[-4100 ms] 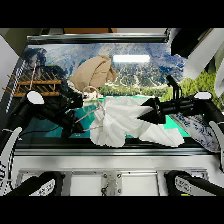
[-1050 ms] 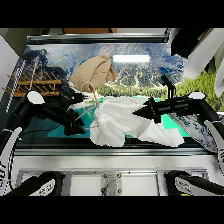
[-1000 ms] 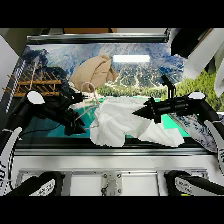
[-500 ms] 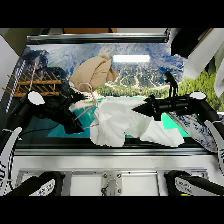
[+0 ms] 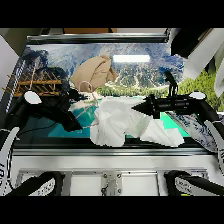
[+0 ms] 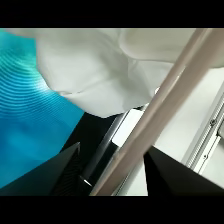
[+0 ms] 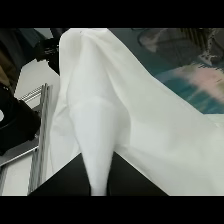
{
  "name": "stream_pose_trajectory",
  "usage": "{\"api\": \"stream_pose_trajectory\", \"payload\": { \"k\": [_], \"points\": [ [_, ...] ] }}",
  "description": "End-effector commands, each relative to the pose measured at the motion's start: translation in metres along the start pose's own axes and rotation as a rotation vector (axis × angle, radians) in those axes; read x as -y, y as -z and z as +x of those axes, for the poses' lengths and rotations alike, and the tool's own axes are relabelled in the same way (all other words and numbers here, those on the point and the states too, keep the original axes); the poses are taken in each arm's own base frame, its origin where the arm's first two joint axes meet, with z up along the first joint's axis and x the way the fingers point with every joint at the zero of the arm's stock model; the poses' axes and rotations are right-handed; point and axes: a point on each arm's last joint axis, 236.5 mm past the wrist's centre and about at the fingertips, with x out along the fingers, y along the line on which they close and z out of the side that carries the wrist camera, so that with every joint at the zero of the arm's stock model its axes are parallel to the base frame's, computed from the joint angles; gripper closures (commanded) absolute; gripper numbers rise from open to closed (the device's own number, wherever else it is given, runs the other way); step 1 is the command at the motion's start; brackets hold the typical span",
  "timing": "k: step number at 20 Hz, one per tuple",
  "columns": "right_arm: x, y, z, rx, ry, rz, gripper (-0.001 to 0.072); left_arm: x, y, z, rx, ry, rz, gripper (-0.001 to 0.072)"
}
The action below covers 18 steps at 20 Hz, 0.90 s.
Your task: Fold the clothes and pants, and hang the long-sleeved shirts on hangers.
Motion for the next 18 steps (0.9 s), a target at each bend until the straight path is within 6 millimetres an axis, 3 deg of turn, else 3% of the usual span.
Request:
{"api": "stream_pose_trajectory", "payload": {
  "k": [1, 7, 10, 14, 16, 18],
  "points": [
    [0.002, 0.0, 0.0, 0.001, 0.007, 0.003, 0.0702, 0.003, 0.01, -0.008, -0.006, 0.041, -0.065, 0.0305],
    [0.002, 0.0, 0.0, 0.001, 0.007, 0.007, 0.0702, -0.024, 0.011, -0.033, 0.113, 0.01, -0.183, 0.0306],
    [0.002, 0.0, 0.0, 0.0, 0.008, 0.007, 0.0702, -0.046, 0.006, -0.065, 0.231, -0.064, -0.242, 0.0307],
    [0.002, -0.002, -0.001, 0.005, 0.014, 0.001, 0.0702, -0.08, 0.005, -0.125, 0.387, -0.267, -0.378, 0.0307],
    [-0.004, -0.013, -0.003, 0.027, 0.018, -0.023, 0.0702, -0.084, 0.011, -0.141, 0.451, -0.313, -0.497, 0.0308],
    [-0.012, -0.026, -0.005, 0.038, 0.036, -0.071, 0.0702, -0.076, 0.02, -0.136, 0.479, -0.307, -0.609, 0.0309]
  ]
}}
